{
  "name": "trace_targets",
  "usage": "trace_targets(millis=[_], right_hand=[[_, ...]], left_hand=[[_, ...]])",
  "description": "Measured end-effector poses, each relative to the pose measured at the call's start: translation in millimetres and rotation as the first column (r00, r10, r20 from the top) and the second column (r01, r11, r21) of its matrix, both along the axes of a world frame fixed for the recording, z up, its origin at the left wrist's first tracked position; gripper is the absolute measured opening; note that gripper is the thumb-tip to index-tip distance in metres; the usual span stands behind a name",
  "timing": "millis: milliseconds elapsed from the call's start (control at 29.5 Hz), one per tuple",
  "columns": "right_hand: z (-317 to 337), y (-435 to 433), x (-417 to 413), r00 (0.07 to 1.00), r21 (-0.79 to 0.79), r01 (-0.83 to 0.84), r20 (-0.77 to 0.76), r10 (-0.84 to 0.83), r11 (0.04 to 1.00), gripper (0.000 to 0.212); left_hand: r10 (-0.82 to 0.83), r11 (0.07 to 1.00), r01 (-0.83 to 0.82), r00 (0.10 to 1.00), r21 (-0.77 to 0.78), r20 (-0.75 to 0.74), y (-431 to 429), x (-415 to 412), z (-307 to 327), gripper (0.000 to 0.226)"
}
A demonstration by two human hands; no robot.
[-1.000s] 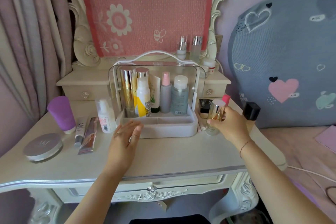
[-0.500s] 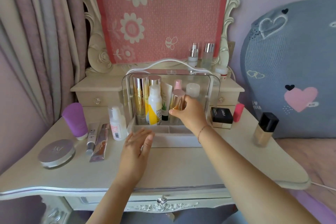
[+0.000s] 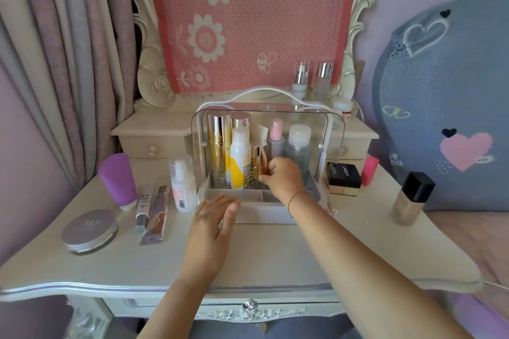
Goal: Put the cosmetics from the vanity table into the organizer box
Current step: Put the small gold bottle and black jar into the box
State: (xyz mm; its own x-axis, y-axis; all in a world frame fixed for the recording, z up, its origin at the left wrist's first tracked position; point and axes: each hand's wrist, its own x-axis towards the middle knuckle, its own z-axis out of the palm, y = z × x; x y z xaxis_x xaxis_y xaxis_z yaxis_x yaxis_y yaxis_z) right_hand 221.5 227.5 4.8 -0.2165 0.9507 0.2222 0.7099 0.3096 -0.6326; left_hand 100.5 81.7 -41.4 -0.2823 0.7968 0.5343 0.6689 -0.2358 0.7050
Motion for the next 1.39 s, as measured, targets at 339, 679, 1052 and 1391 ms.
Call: trace_targets(millis=[339, 679, 1052, 1391], right_hand=[[6.0, -53.3, 45.2, 0.928, 0.191, 0.1, -0.371, -0.023, 0.976, 0.023], [-26.5, -60.9, 209.4, 0.625, 0.144, 0.732, -0.532, -0.572, 0.666, 0.058], [-20.1, -66.7, 210.4, 0.795, 0.151, 0.509, -0.461, -0.395, 0.848, 0.005], [19.8, -83.5, 81.1, 0.812, 0.161, 0.123, -0.584, -0.006, 0.979, 0.013]], left_hand=[[-0.004, 1.0, 0.005, 1.0, -0.008, 0.013, -1.0, -1.0, 0.1, 0.037], [-0.019, 1.0, 0.019, 1.0, -0.025, -0.021, 0.6, -3.2, -2.3, 0.038], [-0.013, 0.999, 0.012, 0.999, -0.036, -0.037, -1.3, -0.7, -1.3, 0.037], [-0.009, 1.0, 0.008, 0.999, -0.027, -0.037, -0.2, -1.5, -3.6, 0.039]])
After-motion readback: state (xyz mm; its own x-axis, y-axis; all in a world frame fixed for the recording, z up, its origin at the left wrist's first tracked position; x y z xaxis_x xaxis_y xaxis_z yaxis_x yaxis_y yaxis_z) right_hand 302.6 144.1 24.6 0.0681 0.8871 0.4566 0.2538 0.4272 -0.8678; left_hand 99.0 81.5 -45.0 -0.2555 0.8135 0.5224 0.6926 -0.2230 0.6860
